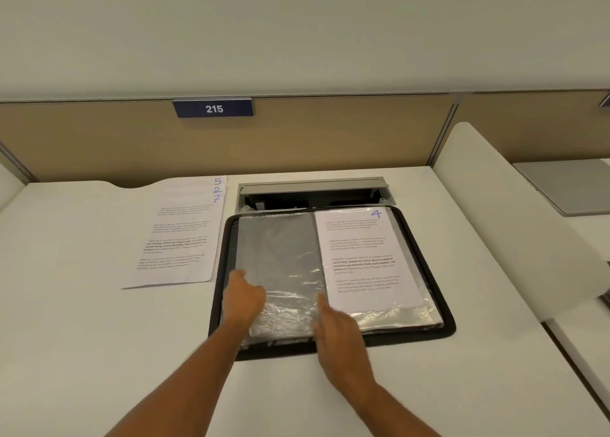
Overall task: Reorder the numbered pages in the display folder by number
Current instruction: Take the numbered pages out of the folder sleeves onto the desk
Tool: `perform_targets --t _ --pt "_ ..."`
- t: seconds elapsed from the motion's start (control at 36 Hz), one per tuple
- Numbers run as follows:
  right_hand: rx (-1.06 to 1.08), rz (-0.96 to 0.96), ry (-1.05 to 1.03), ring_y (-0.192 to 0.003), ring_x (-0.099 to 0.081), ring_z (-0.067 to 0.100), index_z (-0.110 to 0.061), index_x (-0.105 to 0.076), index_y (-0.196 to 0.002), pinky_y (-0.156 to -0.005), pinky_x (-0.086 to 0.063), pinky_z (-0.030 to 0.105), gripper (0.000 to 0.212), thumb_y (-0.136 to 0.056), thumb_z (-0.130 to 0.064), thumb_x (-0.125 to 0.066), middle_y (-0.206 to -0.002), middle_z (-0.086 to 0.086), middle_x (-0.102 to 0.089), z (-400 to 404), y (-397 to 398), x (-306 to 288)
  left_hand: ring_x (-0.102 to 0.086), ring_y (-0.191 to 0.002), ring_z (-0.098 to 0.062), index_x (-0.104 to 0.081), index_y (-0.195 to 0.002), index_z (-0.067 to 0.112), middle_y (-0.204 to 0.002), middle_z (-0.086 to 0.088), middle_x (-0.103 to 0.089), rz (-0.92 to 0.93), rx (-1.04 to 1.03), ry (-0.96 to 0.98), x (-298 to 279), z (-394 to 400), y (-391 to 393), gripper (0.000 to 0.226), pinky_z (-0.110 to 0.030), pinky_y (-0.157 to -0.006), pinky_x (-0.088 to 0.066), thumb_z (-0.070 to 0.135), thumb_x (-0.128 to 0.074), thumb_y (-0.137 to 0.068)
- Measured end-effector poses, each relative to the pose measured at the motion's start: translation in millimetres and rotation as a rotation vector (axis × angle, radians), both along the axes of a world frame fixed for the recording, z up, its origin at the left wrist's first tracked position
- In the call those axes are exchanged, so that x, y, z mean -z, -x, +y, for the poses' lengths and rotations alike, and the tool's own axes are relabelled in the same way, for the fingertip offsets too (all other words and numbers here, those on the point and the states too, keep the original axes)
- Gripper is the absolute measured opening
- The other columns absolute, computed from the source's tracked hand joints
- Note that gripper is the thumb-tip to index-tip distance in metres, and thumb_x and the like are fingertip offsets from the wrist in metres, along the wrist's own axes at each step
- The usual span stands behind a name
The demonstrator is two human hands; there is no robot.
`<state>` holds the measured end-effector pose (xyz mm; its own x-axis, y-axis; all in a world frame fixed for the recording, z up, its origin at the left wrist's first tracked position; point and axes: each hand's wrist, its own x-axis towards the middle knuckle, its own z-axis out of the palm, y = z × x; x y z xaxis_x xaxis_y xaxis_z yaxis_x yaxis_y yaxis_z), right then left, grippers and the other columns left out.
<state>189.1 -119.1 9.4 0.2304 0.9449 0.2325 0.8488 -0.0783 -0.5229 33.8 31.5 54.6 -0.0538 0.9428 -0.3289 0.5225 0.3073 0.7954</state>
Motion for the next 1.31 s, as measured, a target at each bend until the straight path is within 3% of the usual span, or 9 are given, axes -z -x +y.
perform_targets --t 0.11,0.28,0.42,0.53,0.67,0.81,0.92,1.17,1.31 --pt "0.410 -0.009 0.122 -0.141 -0.045 0.035 -0.001 -0.039 -0.152 -0.115 -0.042 0.050 0.067 -0.097 -0.029 -0.066 -0.152 0.019 -0.049 -11 -31 8 -0.067 -0.082 -0.024 -0.049 -0.134 0.008 -0.099 -0.006 -0.067 0.101 -0.031 0.051 14 7 18 0.053 -0.041 -0.077 -0.060 0.000 -0.064 -0.084" --pt "0.718 -0.127 0.258 -0.144 -0.034 0.050 0.018 -0.040 -0.143 -0.115 -0.035 0.061 0.083 -0.088 -0.034 -0.075 -0.151 0.038 -0.037 -32 -76 26 -0.059 -0.111 -0.036 -0.045 -0.138 0.005 -0.127 -0.018 -0.056 0.251 -0.052 -0.009 17 2 23 0.060 -0.043 -0.088 -0.052 -0.001 -0.068 -0.083" --pt "0.718 -0.203 0.295 -0.143 -0.032 0.053 0.014 -0.050 -0.138 -0.115 -0.032 0.062 0.071 -0.098 -0.044 -0.043 -0.150 0.040 -0.037 -38 -88 33 -0.051 -0.119 -0.034 -0.043 -0.140 0.011 -0.135 -0.016 -0.043 0.307 0.037 -0.172 15 -7 3 0.060 -0.041 -0.093 -0.051 0.009 -0.071 -0.087" --pt "0.637 -0.240 0.241 -0.145 -0.030 0.053 0.000 -0.057 -0.140 -0.117 -0.029 0.062 0.053 -0.095 -0.027 -0.065 -0.152 0.039 -0.035 -34 -92 36 -0.058 -0.109 -0.021 -0.053 -0.134 0.018 -0.133 -0.006 -0.049 0.227 0.215 -0.244 17 -17 -23 0.044 -0.028 -0.090 -0.049 0.011 -0.067 -0.092" --pt "0.488 0.014 0.173 -0.151 -0.026 0.042 -0.013 -0.044 -0.153 -0.118 -0.035 0.055 0.055 -0.102 -0.027 -0.059 -0.162 0.027 -0.027 -33 -91 23 -0.067 -0.081 -0.013 -0.071 -0.098 0.019 -0.098 0.001 -0.066 0.207 0.554 -0.262 15 -39 -60 0.015 -0.019 -0.069 -0.057 0.011 -0.058 -0.095" --pt "0.534 0.376 -0.001 -0.145 -0.043 0.025 -0.015 -0.049 -0.151 -0.112 -0.045 0.039 0.049 -0.103 -0.020 -0.059 -0.157 0.008 -0.045 -32 -89 -3 -0.058 -0.095 -0.010 -0.068 -0.113 0.019 -0.112 0.004 -0.057 0.181 0.742 -0.315 25 -61 -87 0.019 -0.026 -0.087 -0.052 0.021 -0.065 -0.095" --pt "0.695 0.671 -0.061 -0.120 -0.061 0.020 -0.021 -0.048 -0.149 -0.090 -0.054 0.025 0.047 -0.104 -0.013 -0.057 -0.133 0.003 -0.063 -27 -101 -23 -0.056 -0.106 -0.012 -0.065 -0.118 0.020 -0.118 0.004 -0.057 0.157 0.810 -0.338 29 -76 -105 0.025 -0.026 -0.092 -0.048 0.027 -0.066 -0.094" --pt "0.735 0.703 -0.103 -0.110 -0.060 0.013 -0.021 -0.045 -0.149 -0.063 -0.049 0.006 0.060 -0.095 -0.018 -0.072 -0.134 0.003 -0.062 -18 -121 -35 -0.053 -0.109 -0.012 -0.061 -0.123 0.023 -0.122 0.008 -0.057 0.266 0.837 -0.475 35 -88 -132 0.039 -0.030 -0.094 -0.050 0.038 -0.074 -0.088" --pt "0.686 0.683 -0.123 -0.112 -0.063 0.016 -0.024 -0.043 -0.148 -0.081 -0.058 0.025 0.062 -0.094 -0.024 -0.074 -0.134 0.001 -0.063 -18 -123 -32 -0.059 -0.093 -0.014 -0.069 -0.101 0.018 -0.103 0.005 -0.064 0.295 0.770 -0.487 29 -85 -140 0.009 -0.030 -0.079 -0.053 0.024 -0.062 -0.097"
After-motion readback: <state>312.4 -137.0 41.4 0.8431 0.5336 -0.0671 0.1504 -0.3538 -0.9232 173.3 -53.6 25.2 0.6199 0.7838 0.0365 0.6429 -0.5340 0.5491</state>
